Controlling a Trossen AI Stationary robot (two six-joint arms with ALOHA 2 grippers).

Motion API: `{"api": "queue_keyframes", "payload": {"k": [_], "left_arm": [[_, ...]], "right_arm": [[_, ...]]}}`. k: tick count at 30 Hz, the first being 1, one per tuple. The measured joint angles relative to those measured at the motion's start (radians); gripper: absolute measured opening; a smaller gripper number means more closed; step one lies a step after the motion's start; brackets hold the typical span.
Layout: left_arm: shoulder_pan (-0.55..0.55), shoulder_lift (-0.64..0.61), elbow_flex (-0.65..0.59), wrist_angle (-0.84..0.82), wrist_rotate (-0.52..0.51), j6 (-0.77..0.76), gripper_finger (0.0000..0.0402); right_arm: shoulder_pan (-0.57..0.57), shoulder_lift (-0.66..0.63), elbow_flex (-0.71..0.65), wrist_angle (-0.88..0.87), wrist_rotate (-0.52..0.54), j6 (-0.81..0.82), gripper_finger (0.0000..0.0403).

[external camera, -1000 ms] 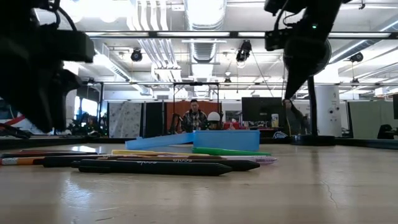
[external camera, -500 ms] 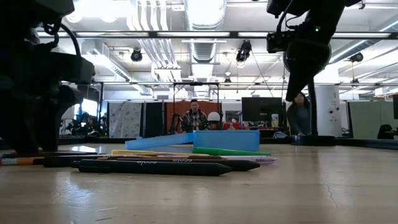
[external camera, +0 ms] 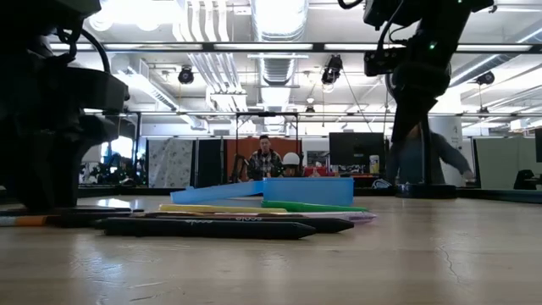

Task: Pick & place school supplies into a supply box
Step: Put the black scissors into the blue box

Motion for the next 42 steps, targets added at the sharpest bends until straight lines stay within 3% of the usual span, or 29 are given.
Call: {"api": "queue_keyframes", "payload": {"k": [9, 18, 22, 25, 29, 33, 37, 42], "left_arm": [[0.002, -0.026, 0.013, -0.038, -0.012, -0.034, 0.0062], [0.008, -0.167, 0.089, -0.22, -0.039, -0.19, 0.0062], [0.012, -0.259, 0.128, -0.328, -0.022, -0.29, 0.0062], [0.041, -0.337, 0.156, -0.285, -0.007, -0.371, 0.0062], [0.146, -0.4, 0.153, -0.198, 0.02, -0.515, 0.0062], [0.322, -0.402, 0.154, -0.025, 0.052, -0.574, 0.0062], [0.486, -0.326, 0.169, 0.16, 0.099, -0.609, 0.0062], [0.613, -0.169, 0.284, 0.222, 0.17, -0.594, 0.0062]], "right_arm": [[0.001, -0.013, -0.001, -0.002, 0.113, 0.102, 0.0257], [0.0, -0.067, -0.001, 0.009, 0.246, 0.249, 0.0238], [-0.001, -0.109, -0.001, 0.012, 0.269, 0.403, 0.0235], [-0.002, -0.141, -0.001, 0.013, 0.273, 0.557, 0.0235], [-0.002, -0.171, -0.001, 0.012, 0.292, 0.787, 0.0235], [-0.002, -0.187, -0.001, 0.011, 0.298, 0.902, 0.0233], [-0.002, -0.199, -0.001, 0.003, 0.3, 0.944, 0.0232], [-0.001, -0.222, -0.001, -0.042, 0.327, 0.998, 0.0232]]}}
